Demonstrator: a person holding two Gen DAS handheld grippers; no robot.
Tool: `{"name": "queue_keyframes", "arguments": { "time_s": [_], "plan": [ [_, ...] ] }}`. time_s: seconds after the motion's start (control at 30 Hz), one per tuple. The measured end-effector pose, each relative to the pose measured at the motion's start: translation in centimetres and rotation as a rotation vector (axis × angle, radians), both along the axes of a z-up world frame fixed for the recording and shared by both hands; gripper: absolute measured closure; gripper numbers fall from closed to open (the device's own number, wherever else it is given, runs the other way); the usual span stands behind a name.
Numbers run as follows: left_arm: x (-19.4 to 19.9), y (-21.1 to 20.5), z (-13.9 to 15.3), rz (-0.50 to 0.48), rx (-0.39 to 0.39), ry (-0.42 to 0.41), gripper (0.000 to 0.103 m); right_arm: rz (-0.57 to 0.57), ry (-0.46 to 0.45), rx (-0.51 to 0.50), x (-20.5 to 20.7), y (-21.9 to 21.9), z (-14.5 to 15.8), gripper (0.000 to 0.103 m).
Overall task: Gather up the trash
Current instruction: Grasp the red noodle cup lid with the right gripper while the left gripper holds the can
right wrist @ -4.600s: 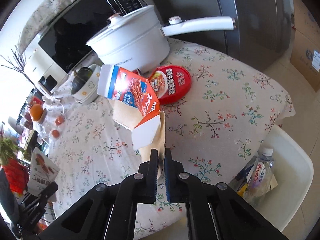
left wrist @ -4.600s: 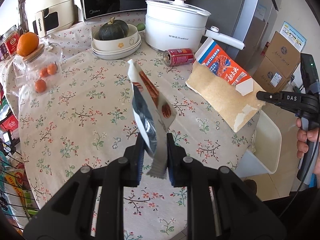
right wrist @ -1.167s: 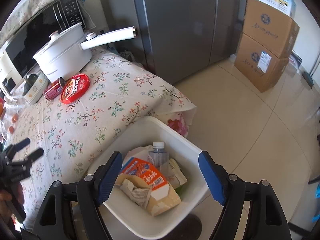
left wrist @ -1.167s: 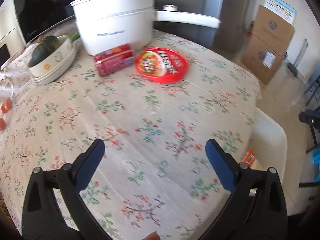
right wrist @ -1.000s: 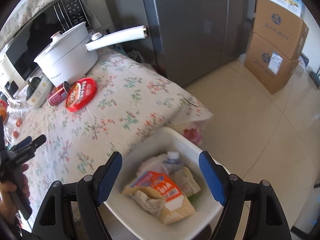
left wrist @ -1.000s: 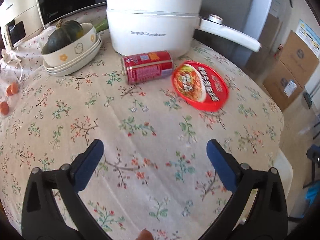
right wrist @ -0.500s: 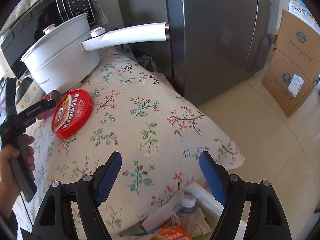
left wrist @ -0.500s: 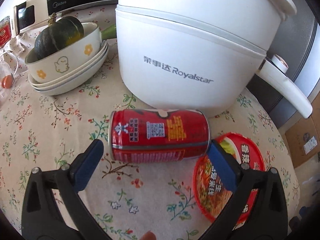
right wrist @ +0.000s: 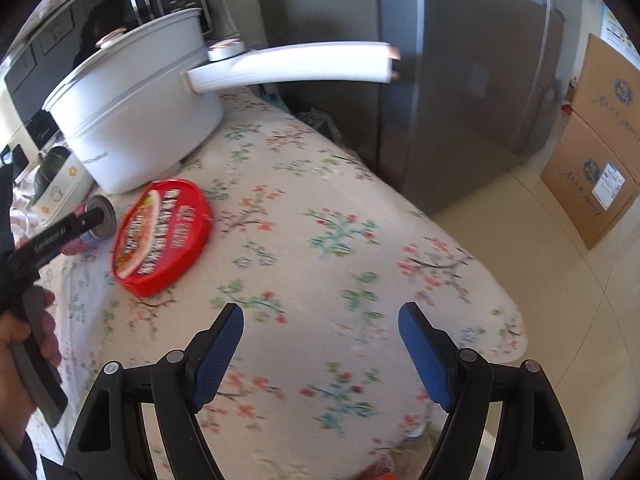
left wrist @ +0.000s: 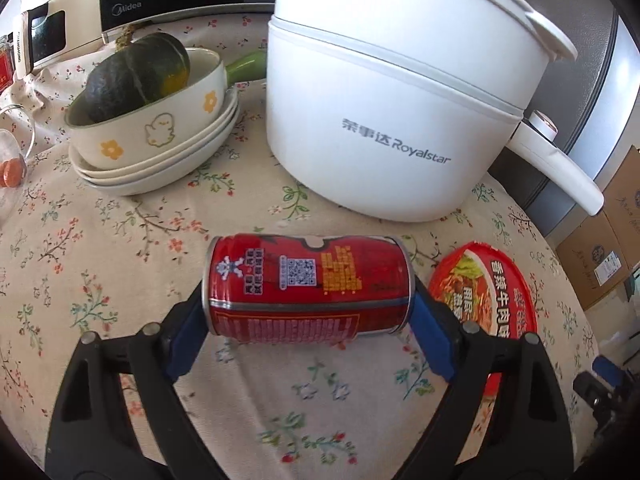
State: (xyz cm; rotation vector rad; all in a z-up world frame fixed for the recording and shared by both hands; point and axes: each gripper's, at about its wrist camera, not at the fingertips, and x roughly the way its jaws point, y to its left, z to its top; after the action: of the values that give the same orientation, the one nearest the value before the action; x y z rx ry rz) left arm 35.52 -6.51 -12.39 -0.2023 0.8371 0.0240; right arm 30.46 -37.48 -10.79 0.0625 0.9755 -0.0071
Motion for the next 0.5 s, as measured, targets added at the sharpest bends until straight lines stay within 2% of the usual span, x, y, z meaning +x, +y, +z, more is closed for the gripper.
{"name": "queue_keyframes", "arguments": {
  "time_s": [0.2, 0.33, 0.5],
  "plan": [
    [-4.8, 3.7, 1.0, -0.058, 0.069, -0.044, 0.013, 0.016, -0.008, 0.081, 1.5, 3.9, -0.2, 0.022],
    [-7.2, 6.2, 0.9, -0.061, 0.056, -0.034, 0.013, -0.01, -0.007, 0.116, 2.3, 5.7, -1.1, 0.023],
    [-9.0, 8.7, 0.3, -0.048, 0.028, -0.016, 0.013, -0.031, -0.016, 0.154, 3.2, 7.8, -2.2, 0.03]
  ]
}}
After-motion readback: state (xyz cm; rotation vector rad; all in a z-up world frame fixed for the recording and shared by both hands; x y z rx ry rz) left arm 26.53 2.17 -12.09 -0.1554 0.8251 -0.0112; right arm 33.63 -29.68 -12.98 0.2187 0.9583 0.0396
